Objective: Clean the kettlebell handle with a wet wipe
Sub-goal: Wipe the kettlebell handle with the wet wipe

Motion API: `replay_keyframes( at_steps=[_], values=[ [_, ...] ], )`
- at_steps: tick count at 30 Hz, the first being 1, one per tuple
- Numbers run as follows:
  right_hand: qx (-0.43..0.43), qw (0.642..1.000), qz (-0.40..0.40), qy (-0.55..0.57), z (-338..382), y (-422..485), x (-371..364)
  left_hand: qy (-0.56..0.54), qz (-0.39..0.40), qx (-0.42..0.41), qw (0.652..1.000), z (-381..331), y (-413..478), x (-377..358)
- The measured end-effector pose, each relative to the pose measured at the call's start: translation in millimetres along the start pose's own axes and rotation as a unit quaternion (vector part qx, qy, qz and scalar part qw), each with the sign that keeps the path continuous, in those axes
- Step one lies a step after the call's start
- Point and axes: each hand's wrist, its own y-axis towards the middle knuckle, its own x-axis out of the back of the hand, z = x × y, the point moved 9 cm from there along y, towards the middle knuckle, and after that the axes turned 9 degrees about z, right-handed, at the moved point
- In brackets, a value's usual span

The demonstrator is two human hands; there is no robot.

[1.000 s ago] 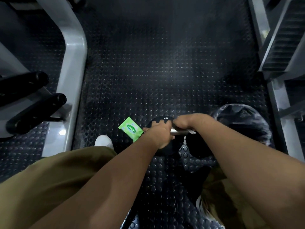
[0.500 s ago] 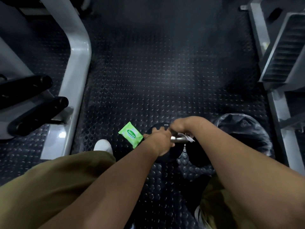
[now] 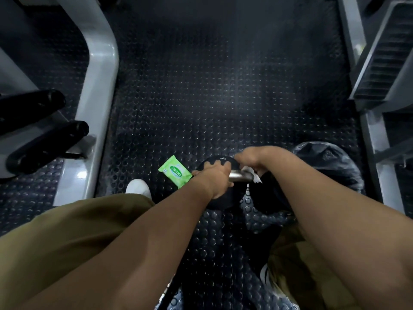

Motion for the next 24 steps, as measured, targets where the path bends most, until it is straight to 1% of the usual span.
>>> replay_keyframes(
  at_steps=[4, 7, 11, 14, 17, 20, 23, 24],
  values=[
    [0.008, 0.999, 0.001, -0.048, 15, -1, -2, -0.004, 0.001, 0.002, 1.0, 1, 3, -1],
    [0.008, 0.997, -0.012, -0.071, 3, 16, -17, -0.003, -0.005, 0.001, 1.0, 1, 3, 0],
    [0.03, 0.999, -0.019, -0.006, -9, 29, -31, 0.0, -0.016, -0.006, 1.0, 2, 4, 0],
    [0.029, 0.999, -0.021, 0.033, -11, 24, -27, 0.003, -0.012, -0.004, 1.0, 1, 4, -1],
    [0.016, 0.998, 0.009, 0.063, -6, 20, -14, -0.001, -0.001, 0.004, 1.0, 0, 2, 0],
    [0.008, 0.997, 0.052, 0.064, 7, 11, -11, -0.005, 0.013, 0.011, 1.0, 0, 1, 0],
    [0.012, 0.998, 0.047, 0.026, 12, 15, -14, -0.004, 0.025, 0.025, 0.999, -1, 3, 0],
    [0.016, 0.998, 0.045, 0.032, 9, 19, -19, -0.005, 0.021, 0.023, 1.0, -1, 2, 0]
  ],
)
